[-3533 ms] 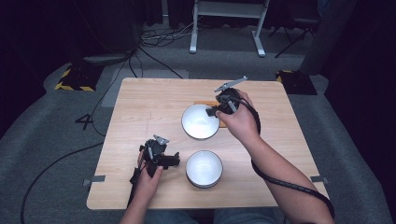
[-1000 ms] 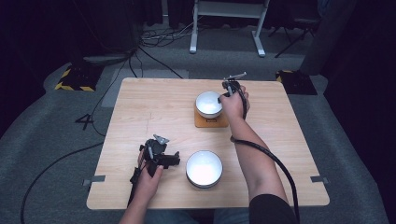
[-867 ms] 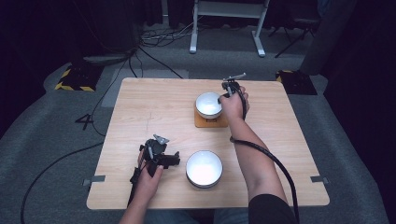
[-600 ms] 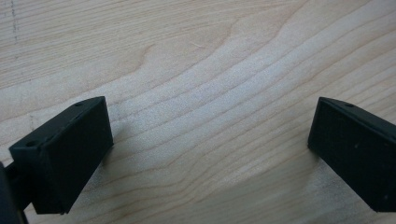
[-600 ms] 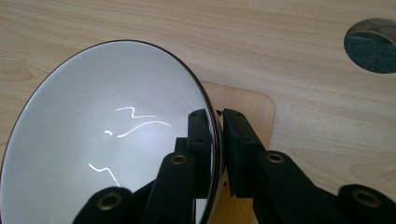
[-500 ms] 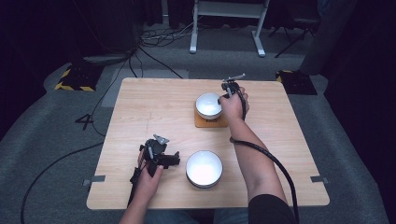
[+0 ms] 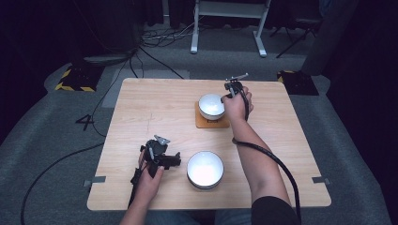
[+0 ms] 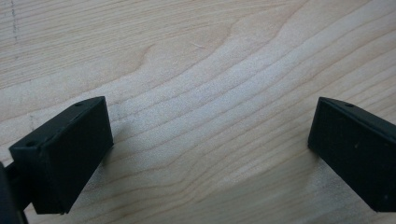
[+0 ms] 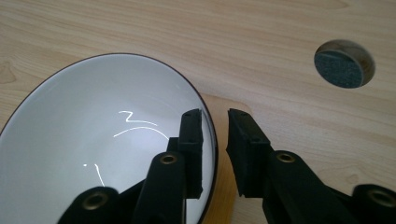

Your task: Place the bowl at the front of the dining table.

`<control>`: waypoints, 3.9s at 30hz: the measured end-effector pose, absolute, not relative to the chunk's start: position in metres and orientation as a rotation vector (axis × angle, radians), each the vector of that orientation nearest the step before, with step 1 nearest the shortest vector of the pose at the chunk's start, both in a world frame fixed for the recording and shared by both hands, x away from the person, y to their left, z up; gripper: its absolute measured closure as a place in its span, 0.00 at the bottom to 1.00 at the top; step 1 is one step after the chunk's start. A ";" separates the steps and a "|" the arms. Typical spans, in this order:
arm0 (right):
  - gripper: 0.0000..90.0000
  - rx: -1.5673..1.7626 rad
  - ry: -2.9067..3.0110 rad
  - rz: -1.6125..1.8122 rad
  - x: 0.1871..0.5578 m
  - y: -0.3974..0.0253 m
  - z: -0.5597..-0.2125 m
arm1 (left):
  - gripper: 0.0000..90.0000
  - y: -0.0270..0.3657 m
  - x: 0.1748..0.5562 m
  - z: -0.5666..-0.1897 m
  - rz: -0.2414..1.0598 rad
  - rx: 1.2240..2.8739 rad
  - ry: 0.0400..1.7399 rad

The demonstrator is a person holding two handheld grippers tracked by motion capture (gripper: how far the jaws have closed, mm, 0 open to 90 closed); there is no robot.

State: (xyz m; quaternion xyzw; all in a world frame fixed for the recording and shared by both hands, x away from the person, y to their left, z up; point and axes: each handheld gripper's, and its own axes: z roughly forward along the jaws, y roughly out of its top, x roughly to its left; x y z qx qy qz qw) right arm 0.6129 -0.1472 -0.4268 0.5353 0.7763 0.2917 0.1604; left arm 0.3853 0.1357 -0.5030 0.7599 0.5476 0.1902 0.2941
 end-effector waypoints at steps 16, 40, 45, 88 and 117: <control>0.69 1.253 2.366 1.017 0.586 -0.138 -0.380 | 0.00 0.135 0.385 -0.503 0.507 2.023 1.458; 0.58 1.087 2.417 1.176 0.515 -0.192 -0.342 | 0.00 0.135 0.386 -0.503 0.507 2.021 1.459; 0.57 1.078 2.418 1.193 0.504 -0.202 -0.339 | 0.00 0.135 0.386 -0.503 0.507 2.020 1.459; 0.53 1.075 2.464 1.036 0.375 -0.306 -0.370 | 0.00 0.135 0.385 -0.503 0.516 2.022 1.462; 0.53 0.883 2.477 1.124 0.355 -0.297 -0.458 | 0.00 0.135 0.385 -0.503 0.516 2.022 1.460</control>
